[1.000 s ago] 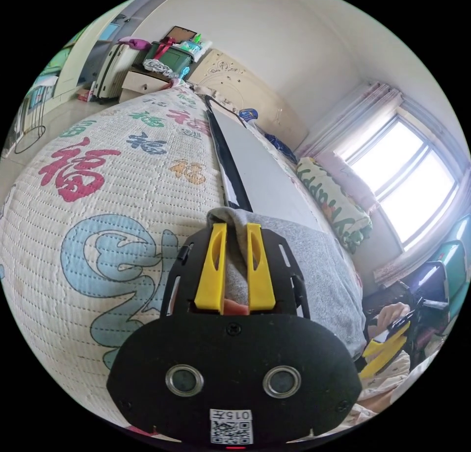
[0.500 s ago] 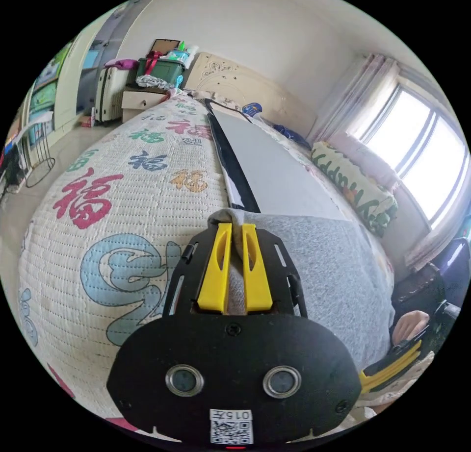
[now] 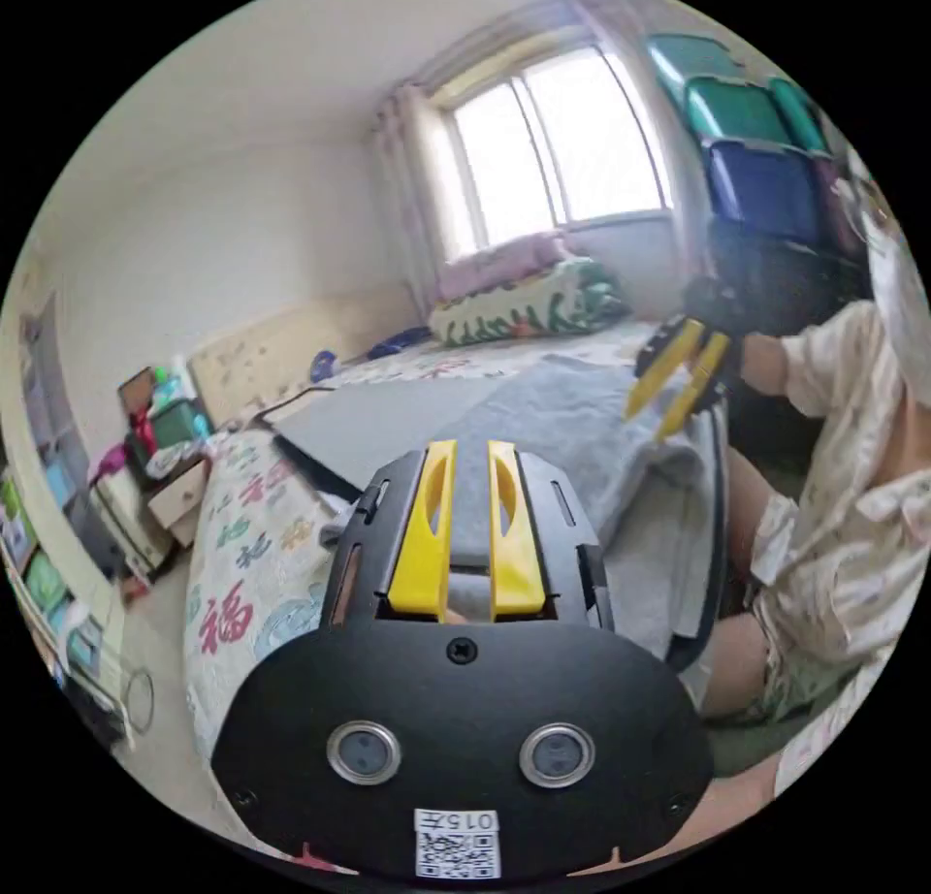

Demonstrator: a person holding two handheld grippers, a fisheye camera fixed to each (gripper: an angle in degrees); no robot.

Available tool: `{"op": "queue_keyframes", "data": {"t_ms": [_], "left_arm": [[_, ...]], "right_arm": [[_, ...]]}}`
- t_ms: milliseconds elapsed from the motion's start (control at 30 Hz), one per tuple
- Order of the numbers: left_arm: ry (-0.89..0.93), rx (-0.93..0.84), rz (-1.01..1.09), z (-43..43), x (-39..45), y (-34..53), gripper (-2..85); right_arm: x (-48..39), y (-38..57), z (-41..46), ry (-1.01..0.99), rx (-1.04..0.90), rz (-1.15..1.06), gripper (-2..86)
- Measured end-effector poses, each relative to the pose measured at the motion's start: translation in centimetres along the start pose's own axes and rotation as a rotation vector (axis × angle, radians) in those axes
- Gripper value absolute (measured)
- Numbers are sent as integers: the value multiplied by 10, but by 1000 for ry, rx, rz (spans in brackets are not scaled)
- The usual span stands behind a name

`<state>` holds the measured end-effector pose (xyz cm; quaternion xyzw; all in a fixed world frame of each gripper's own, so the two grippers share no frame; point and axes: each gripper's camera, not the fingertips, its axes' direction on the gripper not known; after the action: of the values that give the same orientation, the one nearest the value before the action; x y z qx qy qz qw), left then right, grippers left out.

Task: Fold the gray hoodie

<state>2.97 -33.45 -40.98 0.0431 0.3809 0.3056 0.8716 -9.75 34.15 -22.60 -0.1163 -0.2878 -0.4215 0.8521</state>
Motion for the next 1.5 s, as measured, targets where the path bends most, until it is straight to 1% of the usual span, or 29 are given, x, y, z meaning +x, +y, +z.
{"op": "queue_keyframes", "data": {"t_ms": [33,133,267,333,467,600,700,733,800,900,967,1033,1100,1167,1200,1333,1433,1500], "left_arm": [[57,-29,36,0,22,11,76],[37,-127,61,15,57,43,82],[97,-263,61,47,80,85,79],[95,-253,70,39,88,98,67],[79,-296,96,37,105,129,21],[27,-322,185,26,123,153,9],[40,-327,163,18,122,175,6],[49,-352,154,22,123,186,6],[31,-340,144,18,125,200,8],[-16,-348,147,5,135,220,18],[-43,-329,171,-12,145,232,33],[-26,-288,179,-25,150,236,48],[-7,-235,185,-33,154,238,57],[59,-199,210,-25,161,238,63],[74,-199,224,-21,163,239,65],[48,-294,301,17,176,246,70],[18,-316,310,30,171,257,64],[49,-319,297,33,163,267,52]], "right_arm": [[-4,10,1,-8,-7,6,87],[-16,25,8,-7,-16,6,101],[-26,32,25,59,-73,-25,96],[-22,38,30,56,-96,-21,78],[-10,51,13,-25,-100,-10,50],[-12,56,-12,-38,-86,-49,44],[-6,59,-21,-63,-99,-54,43],[-4,59,-21,-56,-105,-36,44],[-5,61,-30,-18,-82,-4,49],[-15,82,-70,79,15,94,56],[-31,113,-105,175,112,192,46],[-42,134,-127,185,191,262,12],[-47,145,-137,105,228,310,0],[-50,142,-132,-18,196,333,0],[-50,140,-129,-28,191,341,2],[-45,114,-126,28,195,389,47],[-50,91,-125,92,192,391,54],[-54,75,-127,137,199,389,61]]}}
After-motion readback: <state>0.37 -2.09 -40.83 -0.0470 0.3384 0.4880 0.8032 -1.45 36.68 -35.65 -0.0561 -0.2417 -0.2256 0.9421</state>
